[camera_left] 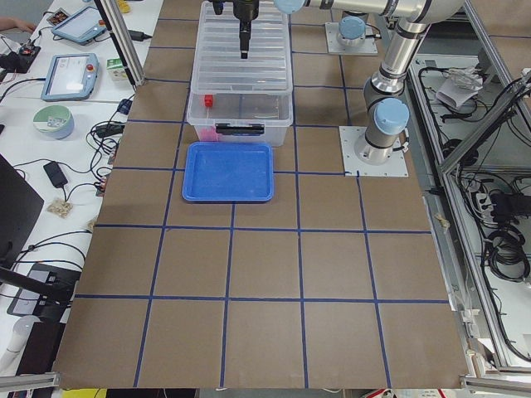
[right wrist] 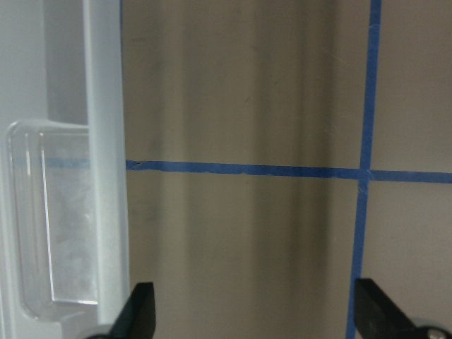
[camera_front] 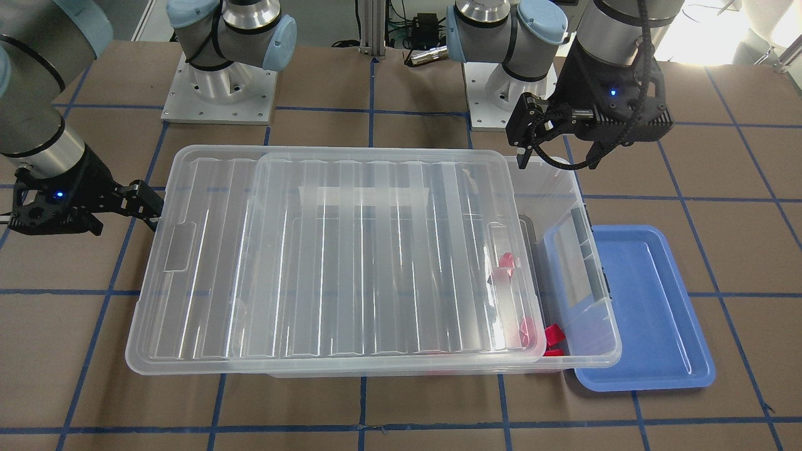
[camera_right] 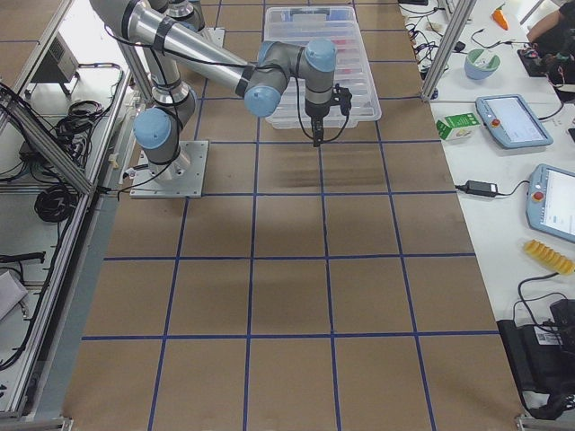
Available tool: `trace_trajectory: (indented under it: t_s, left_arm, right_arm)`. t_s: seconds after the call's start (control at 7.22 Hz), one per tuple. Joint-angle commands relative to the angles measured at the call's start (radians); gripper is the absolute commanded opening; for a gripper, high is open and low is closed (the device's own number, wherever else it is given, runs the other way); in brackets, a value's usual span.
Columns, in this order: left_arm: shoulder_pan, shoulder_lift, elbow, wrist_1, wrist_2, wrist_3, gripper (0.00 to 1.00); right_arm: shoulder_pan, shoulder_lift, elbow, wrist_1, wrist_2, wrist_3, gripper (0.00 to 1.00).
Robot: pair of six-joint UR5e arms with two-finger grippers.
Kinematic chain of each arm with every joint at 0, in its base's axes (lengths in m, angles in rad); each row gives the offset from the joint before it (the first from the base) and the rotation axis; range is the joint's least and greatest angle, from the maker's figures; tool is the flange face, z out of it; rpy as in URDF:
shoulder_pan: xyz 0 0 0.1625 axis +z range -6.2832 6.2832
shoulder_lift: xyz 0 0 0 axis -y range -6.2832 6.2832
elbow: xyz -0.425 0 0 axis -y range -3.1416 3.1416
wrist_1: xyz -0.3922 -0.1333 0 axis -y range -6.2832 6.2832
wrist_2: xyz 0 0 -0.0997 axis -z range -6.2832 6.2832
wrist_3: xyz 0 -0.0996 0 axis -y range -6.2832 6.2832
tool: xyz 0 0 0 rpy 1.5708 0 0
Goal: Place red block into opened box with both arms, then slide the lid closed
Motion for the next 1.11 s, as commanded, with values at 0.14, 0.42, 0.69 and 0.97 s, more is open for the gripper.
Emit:
trace_trajectory:
  t_s: [0.14, 0.42, 0.69, 0.97]
  left_arm:
    - [0.000, 0.000, 0.000, 0.000, -0.004, 0.001, 1.00]
    - [0.000, 0.002, 0.000, 0.000, 0.001, 0.001, 1.00]
    - [0.001, -0.001, 0.011, -0.009, -0.001, 0.001, 1.00]
    - [0.003, -0.001, 0.011, -0.015, -0.005, 0.001, 1.00]
  right_arm:
    - [0.106, 0.006, 0.000, -0.033, 0.001, 0.108, 1.00]
    - [0.164, 0.012, 0.000, -0.062, 0.000, 0.159, 1.00]
    - [0.178, 0.023, -0.007, -0.066, -0.003, 0.180, 1.00]
    - [0.178, 0.023, -0.039, -0.068, -0.011, 0.179, 1.00]
